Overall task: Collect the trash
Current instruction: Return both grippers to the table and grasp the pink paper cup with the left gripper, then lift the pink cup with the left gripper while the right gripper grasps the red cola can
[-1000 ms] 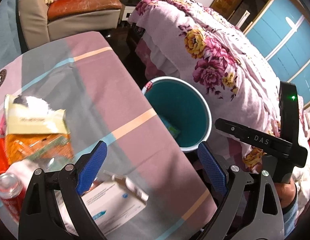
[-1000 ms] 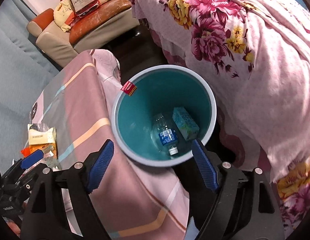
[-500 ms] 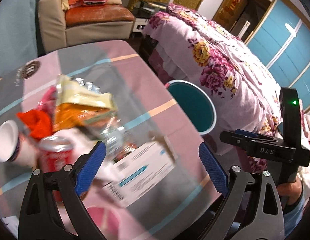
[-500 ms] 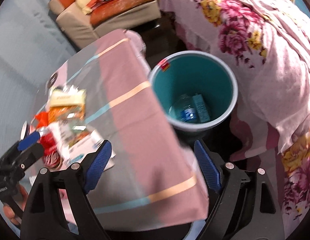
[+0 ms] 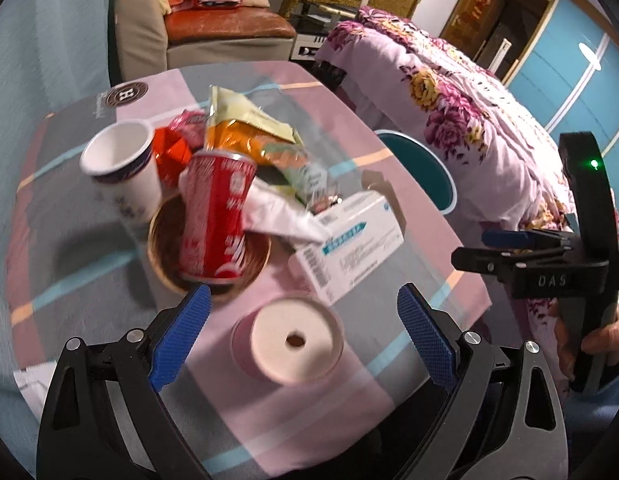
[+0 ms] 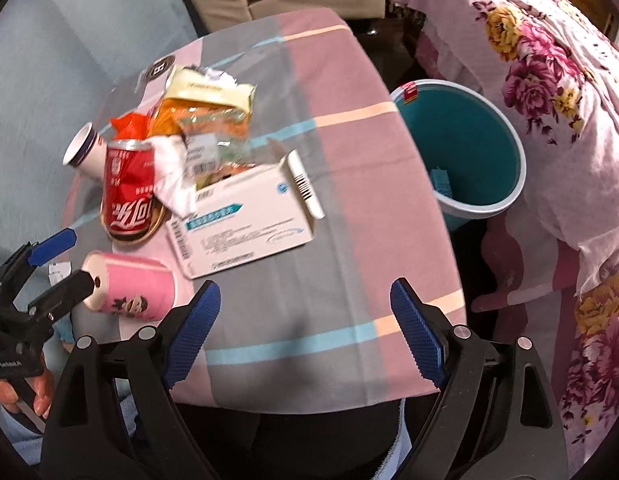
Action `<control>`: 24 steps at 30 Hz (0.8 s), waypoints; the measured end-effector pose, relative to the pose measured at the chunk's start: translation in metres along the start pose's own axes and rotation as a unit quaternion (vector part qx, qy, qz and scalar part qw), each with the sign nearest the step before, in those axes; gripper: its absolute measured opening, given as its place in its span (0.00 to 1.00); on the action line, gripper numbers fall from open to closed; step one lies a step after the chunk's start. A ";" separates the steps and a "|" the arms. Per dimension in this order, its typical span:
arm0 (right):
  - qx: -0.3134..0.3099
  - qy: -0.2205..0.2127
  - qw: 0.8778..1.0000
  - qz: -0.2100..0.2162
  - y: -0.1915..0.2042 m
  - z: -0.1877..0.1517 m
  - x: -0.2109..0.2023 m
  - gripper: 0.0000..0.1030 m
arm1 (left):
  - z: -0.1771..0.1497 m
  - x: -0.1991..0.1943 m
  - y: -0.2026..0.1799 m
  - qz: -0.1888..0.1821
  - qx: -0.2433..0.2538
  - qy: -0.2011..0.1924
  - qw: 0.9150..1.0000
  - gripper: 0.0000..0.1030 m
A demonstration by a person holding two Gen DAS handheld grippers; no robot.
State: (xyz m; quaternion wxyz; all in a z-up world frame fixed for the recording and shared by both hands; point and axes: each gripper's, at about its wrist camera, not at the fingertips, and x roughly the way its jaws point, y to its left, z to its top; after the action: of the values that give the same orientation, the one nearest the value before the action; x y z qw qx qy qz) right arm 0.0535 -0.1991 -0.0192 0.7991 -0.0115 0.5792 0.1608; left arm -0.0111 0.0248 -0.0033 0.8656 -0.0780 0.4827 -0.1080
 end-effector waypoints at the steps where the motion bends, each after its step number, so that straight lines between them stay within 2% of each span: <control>1: -0.001 0.000 1.000 0.001 0.002 -0.001 0.000 0.81 | -0.004 -0.002 0.001 -0.001 -0.001 -0.002 1.000 0.92; 9: -0.001 0.006 1.000 0.012 0.010 -0.009 0.001 0.81 | -0.040 0.013 0.009 0.001 -0.006 0.013 1.000 0.92; 15: 0.003 0.012 1.000 0.013 0.011 -0.010 0.005 0.81 | -0.046 0.031 0.018 0.013 -0.025 0.005 1.000 0.91; 20: 0.008 0.012 1.000 0.011 0.010 -0.007 0.007 0.81 | -0.047 0.040 0.019 0.006 -0.031 -0.001 0.999 0.91; 21: 0.009 0.012 1.000 0.012 0.010 -0.006 0.007 0.81 | -0.047 0.041 0.019 0.005 -0.030 -0.001 1.000 0.88; 23: 0.011 0.012 1.000 0.013 0.010 -0.005 0.008 0.81 | -0.048 0.045 0.019 0.001 -0.026 0.003 1.000 0.70; 24: 0.012 0.012 1.000 0.014 0.011 -0.004 0.009 0.81 | -0.049 0.046 0.020 -0.004 -0.026 0.006 1.000 0.67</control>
State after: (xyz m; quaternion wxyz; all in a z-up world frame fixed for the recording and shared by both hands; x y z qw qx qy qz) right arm 0.0491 -0.1877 -0.0268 0.7900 0.0039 0.5904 0.1650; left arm -0.0273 0.0308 -0.0713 0.8599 -0.1017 0.4903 -0.0994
